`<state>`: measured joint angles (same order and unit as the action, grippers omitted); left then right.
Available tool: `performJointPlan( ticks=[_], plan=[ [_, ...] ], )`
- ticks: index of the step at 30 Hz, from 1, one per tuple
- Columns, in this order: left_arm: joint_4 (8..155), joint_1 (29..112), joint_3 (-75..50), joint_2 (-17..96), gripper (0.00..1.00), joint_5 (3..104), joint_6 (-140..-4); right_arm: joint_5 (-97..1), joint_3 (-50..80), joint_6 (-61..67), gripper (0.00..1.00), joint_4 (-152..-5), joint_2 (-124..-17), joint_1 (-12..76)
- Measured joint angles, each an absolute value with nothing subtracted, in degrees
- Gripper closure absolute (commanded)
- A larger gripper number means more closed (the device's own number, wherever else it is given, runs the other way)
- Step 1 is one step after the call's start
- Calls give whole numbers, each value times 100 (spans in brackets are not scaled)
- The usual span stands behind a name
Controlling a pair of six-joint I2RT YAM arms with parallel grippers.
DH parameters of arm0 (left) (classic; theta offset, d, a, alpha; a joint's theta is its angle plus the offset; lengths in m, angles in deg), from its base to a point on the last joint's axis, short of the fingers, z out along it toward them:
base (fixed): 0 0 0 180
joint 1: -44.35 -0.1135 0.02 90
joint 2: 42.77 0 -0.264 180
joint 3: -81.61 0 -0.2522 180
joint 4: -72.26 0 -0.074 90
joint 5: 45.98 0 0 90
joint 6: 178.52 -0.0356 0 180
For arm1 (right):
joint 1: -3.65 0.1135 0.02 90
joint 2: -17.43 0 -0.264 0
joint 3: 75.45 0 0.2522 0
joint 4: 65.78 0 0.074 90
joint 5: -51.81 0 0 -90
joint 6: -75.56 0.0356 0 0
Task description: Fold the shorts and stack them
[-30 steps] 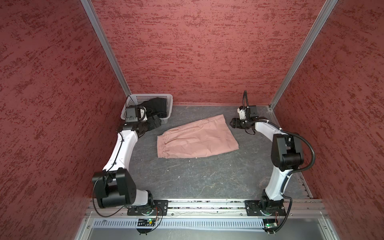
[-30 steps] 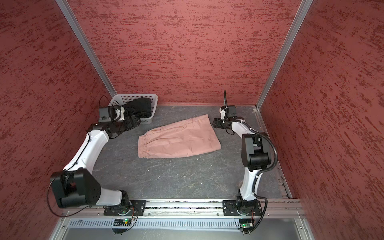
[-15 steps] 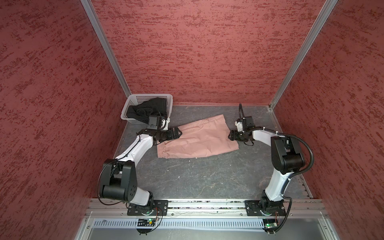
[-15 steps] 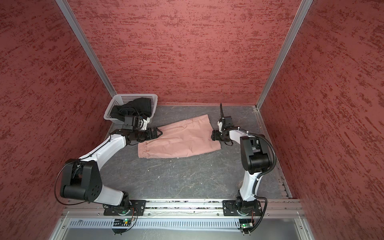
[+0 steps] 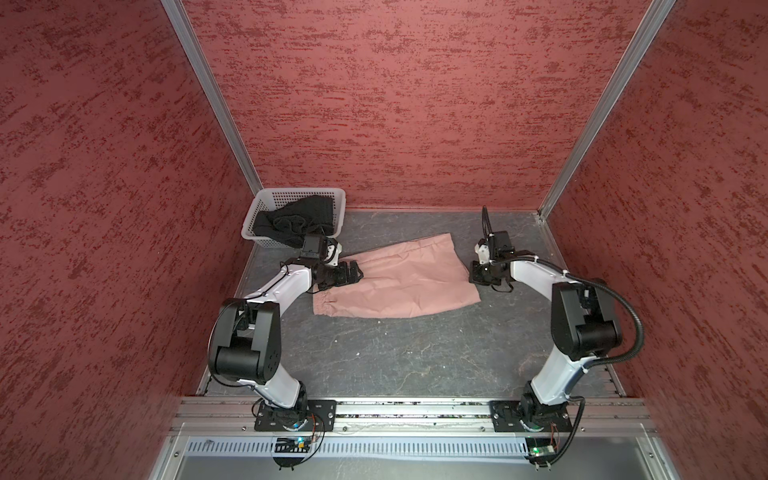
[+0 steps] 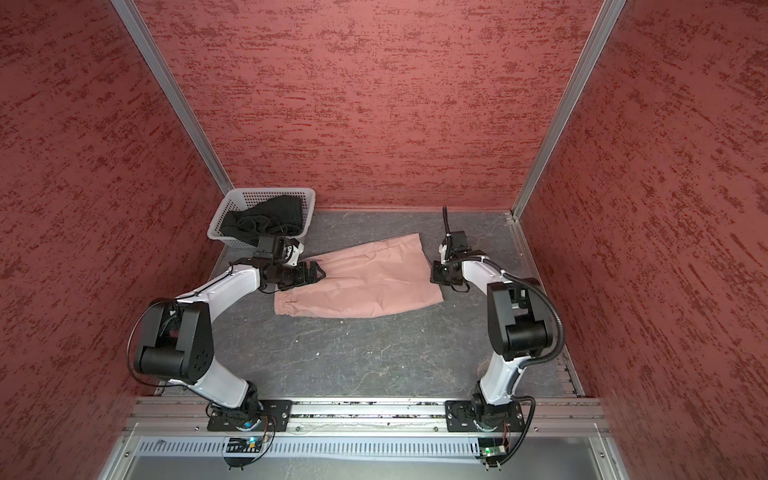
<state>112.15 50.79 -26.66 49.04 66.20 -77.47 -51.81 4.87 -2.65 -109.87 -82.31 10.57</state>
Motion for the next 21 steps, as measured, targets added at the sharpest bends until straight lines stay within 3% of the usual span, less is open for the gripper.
performJointPlan(
  ticks=[7,19,20,21],
  plan=[
    [11278,5024,-2666,4904,1,6617,-7838,-4939,1007,-143,100,-11859,-7560,1059],
    [11344,4976,-2666,4906,0,6714,-7895,-4644,728,-88,100,-12574,-7532,1059],
    [11344,4976,-2666,4910,1,6727,-7895,-4637,712,-79,97,-12561,-7551,1059],
    [11342,4976,-2666,4917,1,6740,-7895,-4622,712,-66,76,-12537,-7593,1059]
  ],
)
